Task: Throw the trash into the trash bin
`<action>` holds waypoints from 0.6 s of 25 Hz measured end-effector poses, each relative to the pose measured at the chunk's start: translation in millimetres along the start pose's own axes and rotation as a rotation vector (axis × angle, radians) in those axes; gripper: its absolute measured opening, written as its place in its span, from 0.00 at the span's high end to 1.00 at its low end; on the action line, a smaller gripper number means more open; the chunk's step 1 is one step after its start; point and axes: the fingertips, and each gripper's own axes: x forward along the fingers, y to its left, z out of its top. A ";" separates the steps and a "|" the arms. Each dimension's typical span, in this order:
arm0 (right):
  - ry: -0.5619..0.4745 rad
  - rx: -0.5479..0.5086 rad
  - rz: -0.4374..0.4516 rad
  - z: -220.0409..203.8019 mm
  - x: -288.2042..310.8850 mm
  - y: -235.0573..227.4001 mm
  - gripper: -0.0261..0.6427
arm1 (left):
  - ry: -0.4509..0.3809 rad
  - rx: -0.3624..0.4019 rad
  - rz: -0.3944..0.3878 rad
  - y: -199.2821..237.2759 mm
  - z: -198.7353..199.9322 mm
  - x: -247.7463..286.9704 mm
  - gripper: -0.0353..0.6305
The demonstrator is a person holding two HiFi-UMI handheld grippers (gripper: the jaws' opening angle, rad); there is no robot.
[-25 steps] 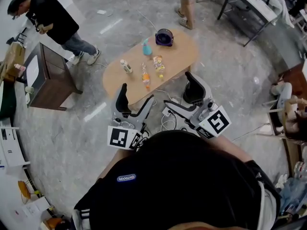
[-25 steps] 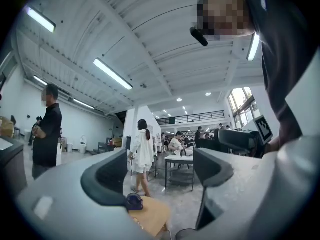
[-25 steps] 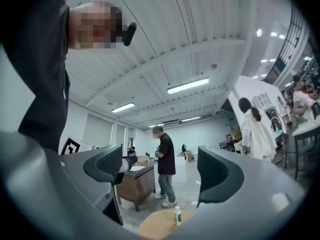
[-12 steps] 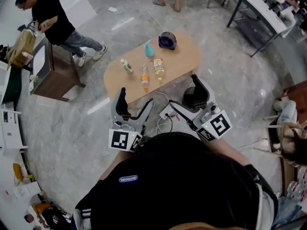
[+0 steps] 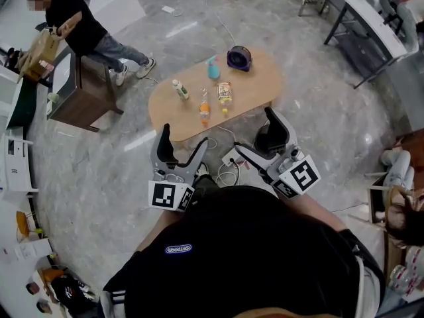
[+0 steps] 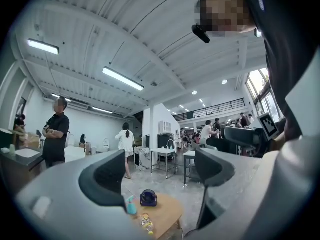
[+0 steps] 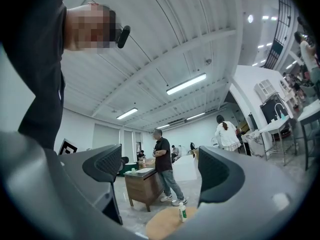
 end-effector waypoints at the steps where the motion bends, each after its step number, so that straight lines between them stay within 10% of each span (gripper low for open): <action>1: 0.006 0.000 -0.004 -2.6 2.7 -1.8 0.23 | 0.003 -0.001 0.000 4.1 -2.4 1.7 0.31; 15: 0.029 -0.012 -0.145 -40.5 97.7 -52.1 0.23 | 0.010 -0.047 -0.064 118.1 -47.0 69.3 0.31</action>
